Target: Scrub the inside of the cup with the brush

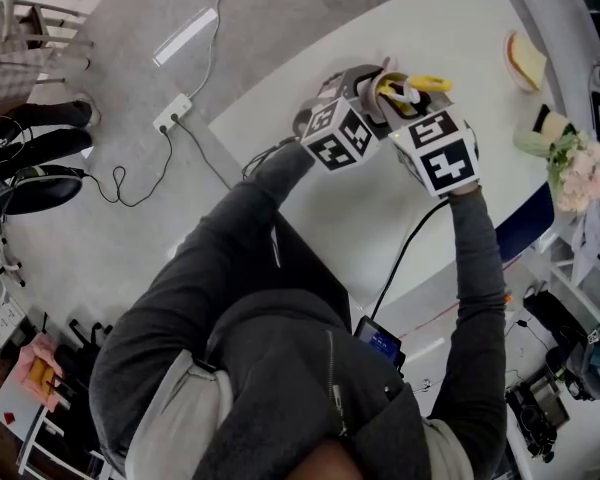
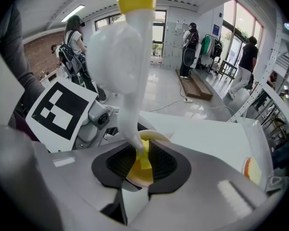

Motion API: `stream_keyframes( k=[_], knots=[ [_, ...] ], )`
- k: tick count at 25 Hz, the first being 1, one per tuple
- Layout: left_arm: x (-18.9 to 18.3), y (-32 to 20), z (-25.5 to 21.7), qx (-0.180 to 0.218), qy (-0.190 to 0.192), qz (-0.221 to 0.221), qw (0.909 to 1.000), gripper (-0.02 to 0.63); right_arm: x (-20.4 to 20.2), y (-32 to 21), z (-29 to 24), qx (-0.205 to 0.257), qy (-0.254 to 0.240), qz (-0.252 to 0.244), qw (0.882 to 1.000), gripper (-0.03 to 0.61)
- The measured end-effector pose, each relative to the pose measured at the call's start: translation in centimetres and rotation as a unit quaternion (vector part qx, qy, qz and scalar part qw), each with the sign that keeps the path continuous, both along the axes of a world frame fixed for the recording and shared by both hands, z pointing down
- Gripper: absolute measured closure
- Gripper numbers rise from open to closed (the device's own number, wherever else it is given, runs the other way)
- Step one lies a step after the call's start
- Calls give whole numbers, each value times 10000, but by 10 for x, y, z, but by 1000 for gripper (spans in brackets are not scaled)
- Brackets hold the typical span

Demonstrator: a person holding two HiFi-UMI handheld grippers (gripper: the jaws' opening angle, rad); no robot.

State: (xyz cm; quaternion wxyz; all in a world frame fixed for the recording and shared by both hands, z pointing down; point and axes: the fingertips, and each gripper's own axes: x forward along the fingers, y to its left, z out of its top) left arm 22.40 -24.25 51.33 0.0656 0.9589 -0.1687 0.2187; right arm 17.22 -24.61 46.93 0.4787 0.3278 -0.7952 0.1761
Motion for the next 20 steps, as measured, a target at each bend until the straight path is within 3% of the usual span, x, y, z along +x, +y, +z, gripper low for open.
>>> stream_keyframes(
  k=[20],
  knots=[
    [-4, 0, 0, -48, -134, 63, 9999, 183, 4, -12, -8, 82, -167, 294, 9994, 494]
  ],
)
